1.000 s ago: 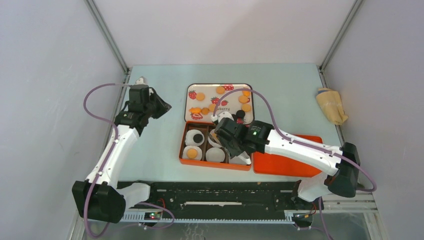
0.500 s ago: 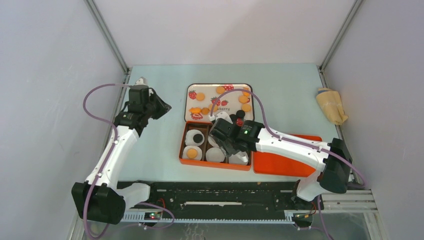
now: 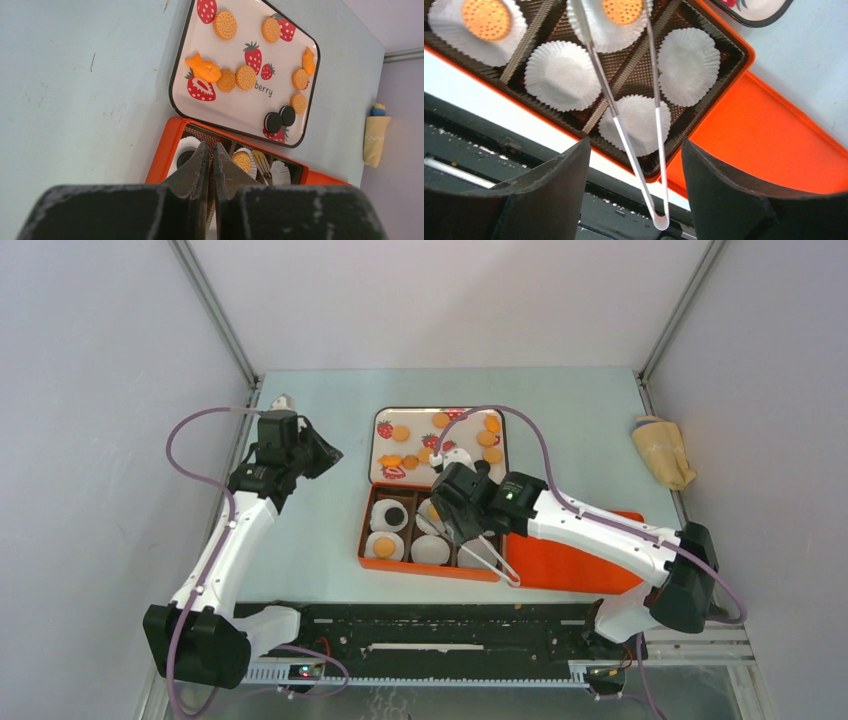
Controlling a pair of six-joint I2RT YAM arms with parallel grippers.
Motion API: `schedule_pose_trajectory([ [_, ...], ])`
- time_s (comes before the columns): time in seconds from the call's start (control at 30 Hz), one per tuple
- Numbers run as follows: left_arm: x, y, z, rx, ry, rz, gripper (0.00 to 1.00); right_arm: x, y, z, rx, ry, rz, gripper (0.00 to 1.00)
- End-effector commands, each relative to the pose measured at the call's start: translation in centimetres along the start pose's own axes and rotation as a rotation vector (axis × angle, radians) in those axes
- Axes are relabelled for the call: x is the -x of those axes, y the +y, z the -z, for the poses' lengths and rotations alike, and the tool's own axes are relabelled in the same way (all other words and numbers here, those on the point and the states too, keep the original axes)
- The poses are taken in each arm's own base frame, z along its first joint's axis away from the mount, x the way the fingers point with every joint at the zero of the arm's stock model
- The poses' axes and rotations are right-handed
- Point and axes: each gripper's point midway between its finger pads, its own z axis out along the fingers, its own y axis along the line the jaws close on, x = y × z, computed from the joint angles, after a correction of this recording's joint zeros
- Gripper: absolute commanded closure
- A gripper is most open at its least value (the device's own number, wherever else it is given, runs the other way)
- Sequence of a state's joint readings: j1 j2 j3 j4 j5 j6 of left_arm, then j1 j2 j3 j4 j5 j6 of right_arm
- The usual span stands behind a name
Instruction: Pack the cookies
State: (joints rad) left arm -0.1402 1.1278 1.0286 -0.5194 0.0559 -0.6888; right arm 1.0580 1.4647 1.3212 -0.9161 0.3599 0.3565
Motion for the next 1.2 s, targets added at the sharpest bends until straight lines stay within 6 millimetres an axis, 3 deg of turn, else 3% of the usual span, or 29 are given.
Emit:
schedule_pose_trajectory([
  [0.0, 2.3, -2.3, 1.3, -0.062, -0.062, -0.029, 0.88, -0.5, -0.4, -1.6, -0.002, 0.029, -0.007, 0.19],
  [0.2, 1.9, -2.2, 0.7, -0.060, -0.040, -0.028, 0.88, -3.1, 0.7, -5.3, 0.033, 0.132, 0.002, 0.16],
  [0.37, 1.6, -1.9, 0.5, -0.053, -0.031, -0.031, 0.89, -5.6, 1.8, -6.8, 0.048, 0.204, 0.016, 0.15],
  [0.57, 1.3, -2.0, 0.3, -0.060, -0.023, -0.023, 0.89, -6.6, 0.6, -8.1, -0.026, 0.228, -0.002, 0.20],
  [0.8, 1.4, -1.9, 0.6, -0.060, -0.030, -0.026, 0.89, -6.1, 0.0, -7.4, -0.044, 0.205, -0.019, 0.51],
  [1.0, 1.3, -1.9, 0.7, -0.060, -0.027, -0.026, 0.89, -5.1, -0.4, -6.3, -0.044, 0.161, -0.038, 0.60],
  [1.17, 1.4, -2.0, 1.0, -0.064, -0.032, -0.027, 0.89, -3.0, -0.8, -3.6, -0.044, 0.085, -0.044, 0.61],
])
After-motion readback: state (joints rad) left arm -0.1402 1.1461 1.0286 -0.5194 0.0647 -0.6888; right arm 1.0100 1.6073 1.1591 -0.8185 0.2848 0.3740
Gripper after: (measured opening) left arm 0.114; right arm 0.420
